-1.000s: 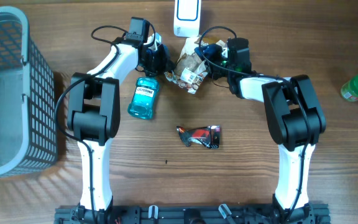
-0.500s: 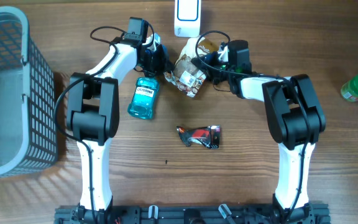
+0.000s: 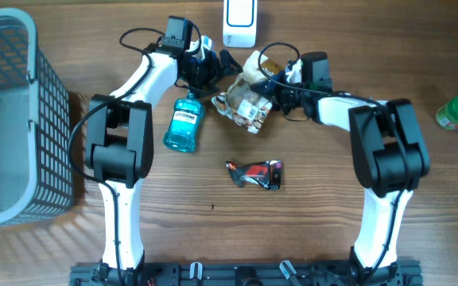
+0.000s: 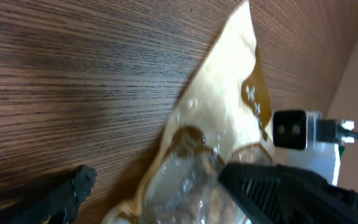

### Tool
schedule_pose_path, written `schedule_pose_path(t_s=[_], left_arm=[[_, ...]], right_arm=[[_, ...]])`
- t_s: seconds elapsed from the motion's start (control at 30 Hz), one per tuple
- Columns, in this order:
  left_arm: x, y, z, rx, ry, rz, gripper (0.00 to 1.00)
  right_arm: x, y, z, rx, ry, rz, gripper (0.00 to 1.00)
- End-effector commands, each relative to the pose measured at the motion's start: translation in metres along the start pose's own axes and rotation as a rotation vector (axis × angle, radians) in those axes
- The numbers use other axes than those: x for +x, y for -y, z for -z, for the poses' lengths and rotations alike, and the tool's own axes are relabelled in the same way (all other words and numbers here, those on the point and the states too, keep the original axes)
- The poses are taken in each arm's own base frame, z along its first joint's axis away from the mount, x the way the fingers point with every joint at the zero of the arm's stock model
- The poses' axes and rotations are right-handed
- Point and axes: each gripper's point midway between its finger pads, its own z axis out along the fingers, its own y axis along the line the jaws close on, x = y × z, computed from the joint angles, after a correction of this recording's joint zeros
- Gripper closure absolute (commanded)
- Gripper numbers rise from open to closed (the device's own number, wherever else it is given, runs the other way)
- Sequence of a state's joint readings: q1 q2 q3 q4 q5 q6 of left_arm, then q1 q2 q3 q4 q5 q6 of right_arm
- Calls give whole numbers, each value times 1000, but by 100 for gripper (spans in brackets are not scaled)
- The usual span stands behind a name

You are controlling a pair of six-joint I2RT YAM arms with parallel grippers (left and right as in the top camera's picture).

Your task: Scan the item barcode

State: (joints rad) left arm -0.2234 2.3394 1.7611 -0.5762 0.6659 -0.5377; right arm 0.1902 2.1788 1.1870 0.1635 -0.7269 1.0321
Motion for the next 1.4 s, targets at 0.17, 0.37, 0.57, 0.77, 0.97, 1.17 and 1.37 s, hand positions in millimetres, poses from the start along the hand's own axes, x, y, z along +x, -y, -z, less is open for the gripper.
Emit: schedule_pose_path(t_s=[0.17,0.37,0.57,0.77,0.97,1.17,1.37], left_arm=[[7,-67,-24,-170,-12,82,0],[7,-66,-24,-167,-9,80,0],[6,-66,-24,-166,-8,79,0],[0,-40,-2,-140,30,47,0],[-14,-4,42,-138,146,-19,0],[-13,7,68,-179,193,-27,0],[-5,-11,71,-266,175,10,0]], right_arm=[[-3,-39,58,-17,41,92,91],[-3,-85,109,-71,111,166,90],[19,-142,160,-151,174,257,90],[50,-185,212,-231,222,261,90],[65,-191,229,-243,220,136,90],[76,-167,222,-174,152,-82,95],[82,-169,223,-184,123,-107,95]])
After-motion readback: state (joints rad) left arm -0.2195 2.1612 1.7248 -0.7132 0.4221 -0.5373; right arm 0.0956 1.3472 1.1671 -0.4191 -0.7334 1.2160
